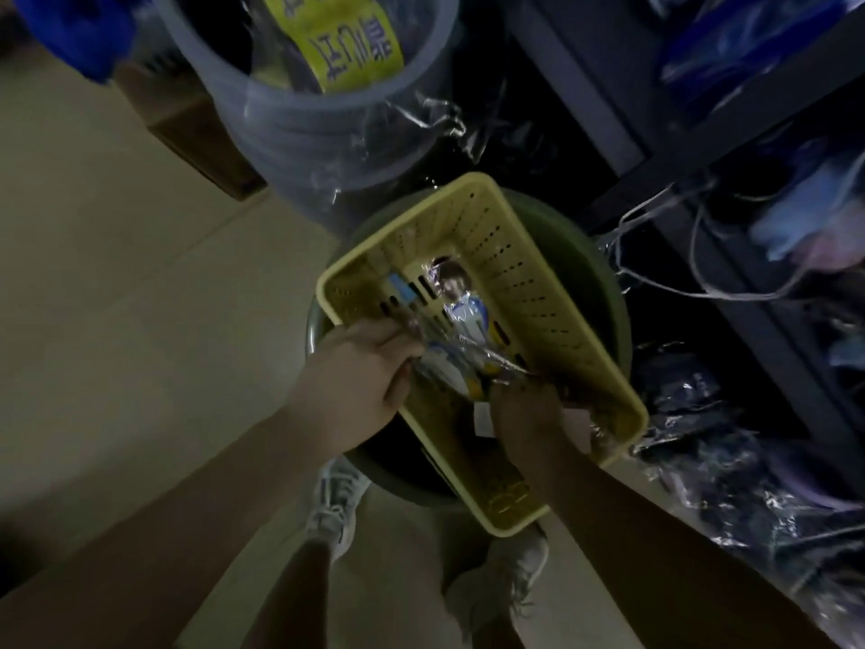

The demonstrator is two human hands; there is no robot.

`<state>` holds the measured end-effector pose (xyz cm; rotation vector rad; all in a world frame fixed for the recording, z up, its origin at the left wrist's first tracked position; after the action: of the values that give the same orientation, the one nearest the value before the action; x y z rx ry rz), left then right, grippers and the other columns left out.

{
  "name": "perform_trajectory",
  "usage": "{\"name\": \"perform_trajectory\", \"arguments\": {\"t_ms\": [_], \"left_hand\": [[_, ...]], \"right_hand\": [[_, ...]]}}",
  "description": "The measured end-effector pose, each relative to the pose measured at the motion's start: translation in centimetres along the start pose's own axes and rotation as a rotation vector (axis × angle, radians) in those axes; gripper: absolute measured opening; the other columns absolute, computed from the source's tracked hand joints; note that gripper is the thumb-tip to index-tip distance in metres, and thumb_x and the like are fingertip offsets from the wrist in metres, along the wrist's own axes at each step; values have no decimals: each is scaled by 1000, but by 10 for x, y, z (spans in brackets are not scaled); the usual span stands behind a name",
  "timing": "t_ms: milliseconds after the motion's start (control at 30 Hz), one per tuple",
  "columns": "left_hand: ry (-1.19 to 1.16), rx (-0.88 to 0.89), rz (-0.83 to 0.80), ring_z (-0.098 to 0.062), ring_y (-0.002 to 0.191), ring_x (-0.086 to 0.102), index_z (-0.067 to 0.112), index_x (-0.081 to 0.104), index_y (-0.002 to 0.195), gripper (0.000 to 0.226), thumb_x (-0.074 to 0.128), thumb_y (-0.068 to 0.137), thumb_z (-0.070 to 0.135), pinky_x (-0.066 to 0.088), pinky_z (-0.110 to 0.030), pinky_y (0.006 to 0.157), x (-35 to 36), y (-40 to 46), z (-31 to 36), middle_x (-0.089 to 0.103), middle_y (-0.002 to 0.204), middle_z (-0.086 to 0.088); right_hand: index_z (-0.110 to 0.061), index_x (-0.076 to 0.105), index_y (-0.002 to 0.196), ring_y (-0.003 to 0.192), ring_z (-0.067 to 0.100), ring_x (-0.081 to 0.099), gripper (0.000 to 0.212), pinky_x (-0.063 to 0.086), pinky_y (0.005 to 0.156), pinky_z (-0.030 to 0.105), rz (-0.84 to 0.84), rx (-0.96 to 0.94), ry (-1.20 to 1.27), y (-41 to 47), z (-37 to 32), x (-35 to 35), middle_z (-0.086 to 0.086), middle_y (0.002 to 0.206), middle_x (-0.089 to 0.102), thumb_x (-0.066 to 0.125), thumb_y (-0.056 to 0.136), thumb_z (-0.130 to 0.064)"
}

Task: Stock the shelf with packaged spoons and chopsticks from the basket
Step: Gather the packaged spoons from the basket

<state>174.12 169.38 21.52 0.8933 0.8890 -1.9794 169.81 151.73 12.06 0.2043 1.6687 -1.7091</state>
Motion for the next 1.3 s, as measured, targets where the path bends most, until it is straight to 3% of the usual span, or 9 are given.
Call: {"name": "perform_trajectory", "arguments": {"t_ms": [100, 233, 433, 567, 667, 833, 933, 1067, 1300], "left_hand": [[-29, 44, 23, -30, 74, 67, 12, 66, 90, 32, 39, 76, 23, 55, -38, 65, -5, -2, 5, 68, 87, -9], [-131, -34, 47, -23, 68, 65, 12, 67, 89, 26, 43, 80, 18, 48, -25, 63, -13, -3, 9, 66, 87, -6], [-770, -362, 62, 12, 78, 61, 10, 63, 101, 17, 58, 87, 19, 46, -6, 72, -20, -9, 38, 63, 83, 15], [-1314, -522, -35, 3, 78, 66, 20, 58, 94, 25, 70, 75, 31, 50, -13, 67, -13, -1, 67, 69, 81, 7], [-1159, -636, 231, -1, 65, 62, 27, 53, 79, 18, 62, 82, 11, 44, -7, 54, -20, 3, 49, 62, 67, 8], [-801, -742, 250, -8, 48, 58, 14, 53, 76, 15, 54, 90, 20, 38, -13, 43, -15, 14, 4, 53, 56, -1], [-681, -695, 260, -17, 58, 58, 11, 59, 71, 21, 53, 89, 20, 41, -22, 52, -12, 26, -10, 57, 59, -2], [-649, -603, 310, -21, 60, 59, 18, 58, 68, 19, 57, 86, 13, 50, -37, 62, -16, 38, -22, 61, 63, -8], [-622, -512, 170, -22, 71, 61, 29, 55, 78, 18, 58, 85, 13, 48, -33, 67, -19, 30, -21, 62, 72, 5]], "right_hand": [[1, 50, 125, 113, 21, 50, 34, 42, 75, -1, -84, -58, 60, -1, 9, -6, 20, 132, 52, 36, 97, -10], [-10, 57, 114, 112, 26, 58, 27, 48, 89, 31, -27, 20, 183, -26, 29, -26, 9, 119, 62, 56, 88, -17], [-24, 53, 98, 80, 15, 55, 18, 44, 69, 24, 8, -112, 1321, -68, 50, -80, 0, 87, 56, 57, 87, -10], [-12, 53, 122, 102, 10, 61, 41, 52, 86, 26, 65, -458, 1384, -92, 14, -114, 1, 110, 62, 60, 82, -3], [-20, 43, 133, 123, 2, 46, 60, 40, 102, 20, -135, -639, 1360, -89, -8, -112, -8, 130, 51, 69, 78, -16], [-25, 63, 91, 102, 25, 61, 10, 47, 92, 41, -58, -371, 1641, -32, -7, -80, 5, 100, 65, 56, 85, -28], [-24, 55, 99, 105, 23, 58, 17, 47, 90, 39, 229, -18, 1445, 26, 2, -44, 5, 110, 61, 57, 87, -36], [-13, 18, 146, 139, 32, 24, 86, 30, 112, 45, 164, 131, 770, 67, -5, -5, 13, 153, 19, 63, 80, -46], [-4, 26, 144, 123, 38, 46, 67, 41, 100, 43, 396, 196, 480, 66, -19, 13, 24, 141, 39, 57, 86, -14]]}}
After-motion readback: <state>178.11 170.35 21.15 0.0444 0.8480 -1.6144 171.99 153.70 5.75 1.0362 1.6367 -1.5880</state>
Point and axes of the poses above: each hand's wrist, its own y-axis towards the middle knuckle, its own x-axis out of the palm, z = x × y, the point moved 4 cm from there along y, towards the middle knuckle
